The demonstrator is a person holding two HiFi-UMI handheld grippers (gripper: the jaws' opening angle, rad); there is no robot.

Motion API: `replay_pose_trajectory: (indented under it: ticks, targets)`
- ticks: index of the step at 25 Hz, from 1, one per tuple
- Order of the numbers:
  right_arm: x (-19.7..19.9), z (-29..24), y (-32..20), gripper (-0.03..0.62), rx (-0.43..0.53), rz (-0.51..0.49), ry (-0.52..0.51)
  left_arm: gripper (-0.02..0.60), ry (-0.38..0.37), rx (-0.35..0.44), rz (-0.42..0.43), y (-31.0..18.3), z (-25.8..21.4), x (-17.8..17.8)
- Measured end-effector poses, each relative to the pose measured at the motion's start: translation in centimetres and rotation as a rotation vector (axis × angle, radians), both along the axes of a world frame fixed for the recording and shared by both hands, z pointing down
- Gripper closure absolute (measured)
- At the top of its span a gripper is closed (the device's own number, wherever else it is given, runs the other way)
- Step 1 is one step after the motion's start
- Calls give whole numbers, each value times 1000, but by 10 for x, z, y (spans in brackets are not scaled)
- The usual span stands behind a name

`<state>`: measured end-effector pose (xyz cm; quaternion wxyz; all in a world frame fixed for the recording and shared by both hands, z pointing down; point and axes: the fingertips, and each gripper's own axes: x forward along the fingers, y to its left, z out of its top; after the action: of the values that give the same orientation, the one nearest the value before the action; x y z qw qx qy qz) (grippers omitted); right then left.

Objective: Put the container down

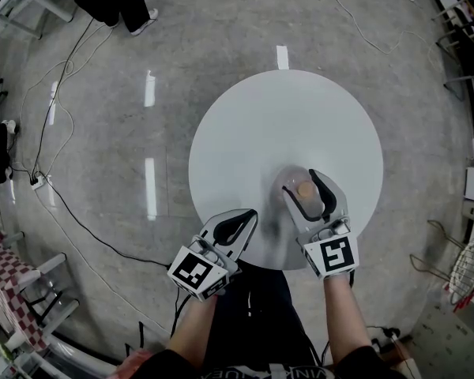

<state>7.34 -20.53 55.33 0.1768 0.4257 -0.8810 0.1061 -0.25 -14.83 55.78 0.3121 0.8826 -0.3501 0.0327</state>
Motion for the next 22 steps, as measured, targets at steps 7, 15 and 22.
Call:
replay_pose_trajectory:
  ticks: [7, 15, 22]
  targets:
    - [4, -3, 9, 315, -18, -4, -46, 568, 0, 7, 20, 6, -4, 4]
    - [14, -10, 19, 312, -43, 4, -72, 568, -3, 27, 29, 5, -18, 11]
    - [22, -20, 30, 316, -59, 6, -63, 568, -7, 47, 31, 0, -30, 12]
